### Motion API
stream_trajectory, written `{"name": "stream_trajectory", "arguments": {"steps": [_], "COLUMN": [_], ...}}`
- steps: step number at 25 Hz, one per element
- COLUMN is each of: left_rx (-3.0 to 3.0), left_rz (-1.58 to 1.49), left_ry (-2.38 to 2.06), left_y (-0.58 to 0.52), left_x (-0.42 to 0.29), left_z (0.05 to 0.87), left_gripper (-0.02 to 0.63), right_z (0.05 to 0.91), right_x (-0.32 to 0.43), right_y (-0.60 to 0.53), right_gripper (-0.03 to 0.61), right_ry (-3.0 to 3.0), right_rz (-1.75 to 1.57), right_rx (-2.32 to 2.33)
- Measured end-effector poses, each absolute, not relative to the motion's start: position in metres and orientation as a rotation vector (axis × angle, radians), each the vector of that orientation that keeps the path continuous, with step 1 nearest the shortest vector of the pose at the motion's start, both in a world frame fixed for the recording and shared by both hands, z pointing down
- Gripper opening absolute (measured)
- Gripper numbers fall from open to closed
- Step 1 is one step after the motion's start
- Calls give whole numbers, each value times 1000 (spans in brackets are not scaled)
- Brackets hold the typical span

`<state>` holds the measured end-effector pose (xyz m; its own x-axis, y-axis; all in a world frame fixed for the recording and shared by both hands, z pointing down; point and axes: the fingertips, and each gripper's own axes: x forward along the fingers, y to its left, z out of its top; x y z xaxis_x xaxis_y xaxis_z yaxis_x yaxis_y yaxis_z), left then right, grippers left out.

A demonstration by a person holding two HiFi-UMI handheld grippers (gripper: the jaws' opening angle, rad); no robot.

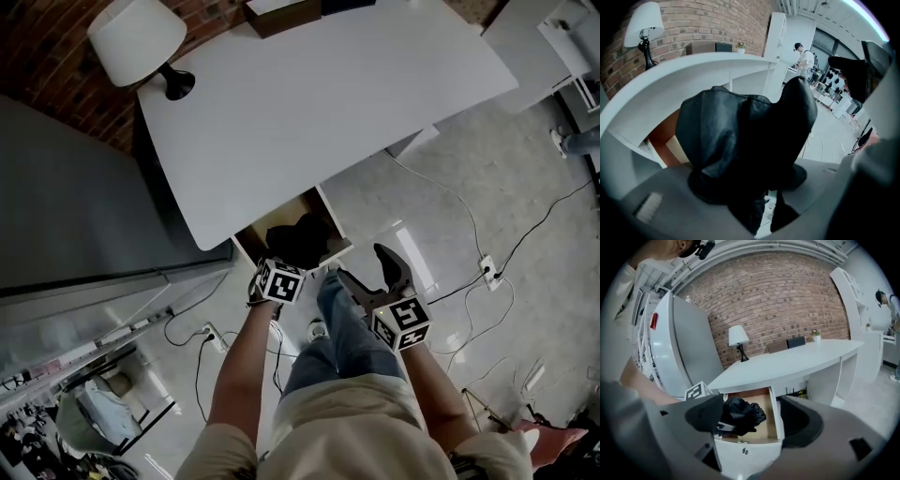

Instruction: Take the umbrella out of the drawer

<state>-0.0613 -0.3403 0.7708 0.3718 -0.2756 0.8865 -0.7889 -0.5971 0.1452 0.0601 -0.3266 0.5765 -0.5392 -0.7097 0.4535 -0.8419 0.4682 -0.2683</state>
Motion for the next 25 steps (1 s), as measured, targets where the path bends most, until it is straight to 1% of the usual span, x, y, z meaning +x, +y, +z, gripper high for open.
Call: {"name": "stream_trajectory", "arguments": {"steps": [5,12,16,19,21,24,25], "left_rx": [2114,2166,2216,2229,2242,2274,2284], "left_rz": [1120,1027,937,900,886,849,837], "left_ry": [-963,-1013,-1060,-1083,-1101,-1125,-1132], "left_y": [-327,-287,-268,-247,-235,-218,-214], "left_x": [-68,-71,-73,-76,-79,-82,-83], "left_z": [730,681,652,630,615,595,589], "left_gripper": [252,252,252,252,252,252,252], "right_z": [550,523,508,497,488,478,474], "right_x": [54,52,52,54,53,52,51], "right_y": [-309,-268,-244,-225,-213,-197,-192], "right_gripper": [355,211,118,85,40,2,2], "right_ry": [-2446,-2401,-2387,-2377,-2376,-2387,-2391], "right_rz": [580,458,408,378,356,320,304], "right_rx": [1357,1395,1439,1487,1512,1527,1528]}}
